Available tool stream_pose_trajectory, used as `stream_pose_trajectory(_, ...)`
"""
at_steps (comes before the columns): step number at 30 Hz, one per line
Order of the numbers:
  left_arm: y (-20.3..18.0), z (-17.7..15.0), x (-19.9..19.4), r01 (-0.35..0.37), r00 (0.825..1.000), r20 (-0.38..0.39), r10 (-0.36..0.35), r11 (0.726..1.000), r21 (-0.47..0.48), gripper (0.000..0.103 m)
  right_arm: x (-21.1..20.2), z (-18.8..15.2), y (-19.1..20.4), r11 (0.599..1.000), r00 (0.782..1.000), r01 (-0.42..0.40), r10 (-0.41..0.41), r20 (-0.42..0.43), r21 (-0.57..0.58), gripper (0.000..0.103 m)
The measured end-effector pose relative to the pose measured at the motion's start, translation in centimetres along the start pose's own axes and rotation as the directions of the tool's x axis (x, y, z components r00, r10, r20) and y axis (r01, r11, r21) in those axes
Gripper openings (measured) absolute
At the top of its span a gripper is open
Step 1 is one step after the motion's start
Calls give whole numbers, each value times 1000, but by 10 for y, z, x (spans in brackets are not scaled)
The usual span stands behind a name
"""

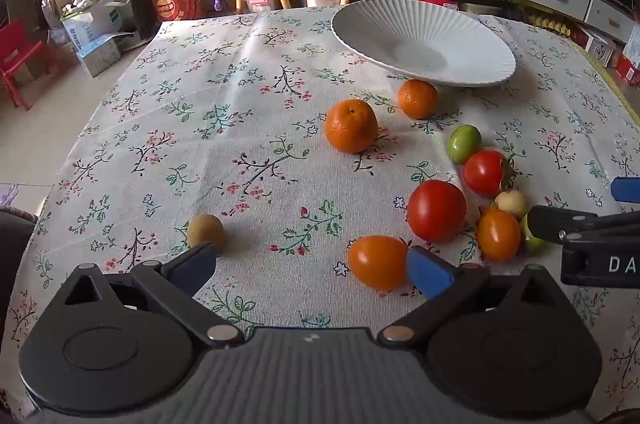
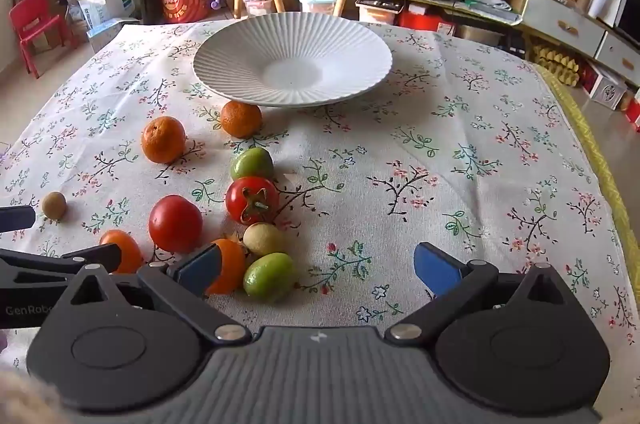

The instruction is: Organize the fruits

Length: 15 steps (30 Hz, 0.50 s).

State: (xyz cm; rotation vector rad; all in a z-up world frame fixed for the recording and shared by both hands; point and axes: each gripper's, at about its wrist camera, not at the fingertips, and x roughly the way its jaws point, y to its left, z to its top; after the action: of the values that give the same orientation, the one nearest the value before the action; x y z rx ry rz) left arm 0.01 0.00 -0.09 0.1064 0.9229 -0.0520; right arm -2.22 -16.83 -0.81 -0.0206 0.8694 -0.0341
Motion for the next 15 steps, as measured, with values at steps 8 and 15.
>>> stream_pose_trajectory(8, 1, 2, -1, -3, 1000, -21, 3, 1000, -11, 99, 4, -4, 2, 999, 999, -36, 36, -33, 1, 102)
stream_pose_trajectory(15, 3, 1, 3, -5, 1000, -30, 5, 1000, -4, 99, 1, -2, 5, 999, 998, -35, 35, -45, -12, 102)
